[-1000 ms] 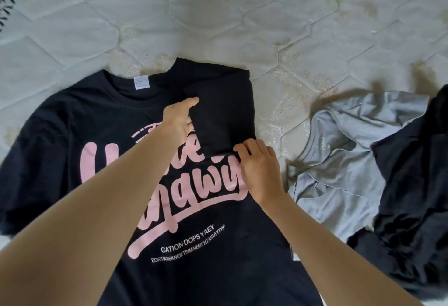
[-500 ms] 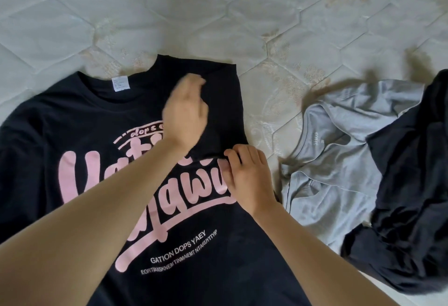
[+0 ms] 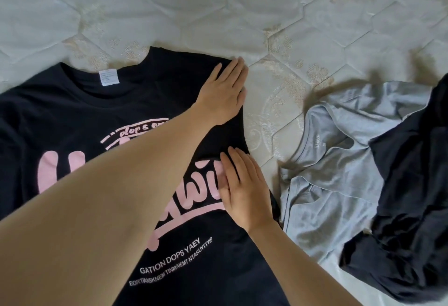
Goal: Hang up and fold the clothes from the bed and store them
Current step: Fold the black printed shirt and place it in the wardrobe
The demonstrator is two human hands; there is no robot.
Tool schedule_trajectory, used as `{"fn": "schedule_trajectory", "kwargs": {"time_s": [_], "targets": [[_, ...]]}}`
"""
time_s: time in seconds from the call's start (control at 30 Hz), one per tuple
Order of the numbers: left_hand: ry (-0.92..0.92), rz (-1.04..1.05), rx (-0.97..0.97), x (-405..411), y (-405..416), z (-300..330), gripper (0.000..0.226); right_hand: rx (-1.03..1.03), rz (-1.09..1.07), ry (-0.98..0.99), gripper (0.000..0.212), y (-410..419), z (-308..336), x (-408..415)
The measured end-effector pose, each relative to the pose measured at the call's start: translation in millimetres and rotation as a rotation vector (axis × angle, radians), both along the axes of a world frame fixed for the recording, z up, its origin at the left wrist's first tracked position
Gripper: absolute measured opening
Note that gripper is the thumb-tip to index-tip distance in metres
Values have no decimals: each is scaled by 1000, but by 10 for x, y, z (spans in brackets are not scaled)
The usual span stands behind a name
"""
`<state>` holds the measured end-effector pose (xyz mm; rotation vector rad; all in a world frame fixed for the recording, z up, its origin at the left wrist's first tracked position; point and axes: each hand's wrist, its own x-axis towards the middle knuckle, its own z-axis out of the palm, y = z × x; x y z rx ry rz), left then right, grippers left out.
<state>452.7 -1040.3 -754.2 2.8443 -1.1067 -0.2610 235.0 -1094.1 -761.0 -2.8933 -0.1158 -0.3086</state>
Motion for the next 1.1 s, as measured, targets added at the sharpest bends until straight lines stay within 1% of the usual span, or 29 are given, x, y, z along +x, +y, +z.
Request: {"fn": "schedule_trajectory", "kwargs": {"time_s": [0.1, 0.17, 0.23, 0.3, 0.37, 0.43, 0.57, 0.63, 0.7, 0.8, 0.87, 0.93, 0.97, 1.0, 1.03, 1.1], "targets": [[-21, 53, 12, 6, -36, 6, 59, -10, 1, 2, 43, -9, -14, 3], [-48, 70, -5, -166, -14, 4, 61, -8, 4, 6, 43, -16, -22, 2], [-67, -22, -27, -434, 85, -19, 63, 15, 2, 7, 40, -11, -29, -2], [-38, -118, -52, -677, 274, -34, 62, 51, -3, -7, 33, -12, -32, 2], [-20, -136, -65, -813, 500, -56, 61, 60, -3, -17, 30, -7, -27, -8], [-45, -63, -54, -864, 701, -60, 62, 41, -9, -20, 33, -2, -21, -9], [-14, 269, -55, -781, 982, -33, 66, 9, -4, 19, 35, 6, 11, 1], [-7, 385, -49, -714, 1055, -9, 65, -8, 2, 64, 36, 5, 35, 8], [19, 418, 2, -680, 1073, 31, 63, -33, -2, 107, 37, 3, 86, 17], [100, 399, 91, -648, 1069, 144, 63, -70, -8, 165, 36, 36, 206, 40], [174, 346, 143, -636, 1117, 262, 64, -93, -10, 218, 37, 63, 338, 87], [267, 272, 170, -679, 1241, 419, 64, -106, 9, 342, 34, 81, 521, 149], [325, 246, 159, -726, 1335, 505, 62, -119, 37, 435, 33, 78, 619, 176], [383, 237, 131, -788, 1444, 592, 59, -129, 66, 521, 38, 67, 706, 200], [429, 251, 94, -869, 1572, 683, 54, -141, 88, 581, 43, 59, 783, 219], [508, 330, 18, -1064, 1894, 848, 41, -188, 98, 703, 45, 92, 946, 259]]}}
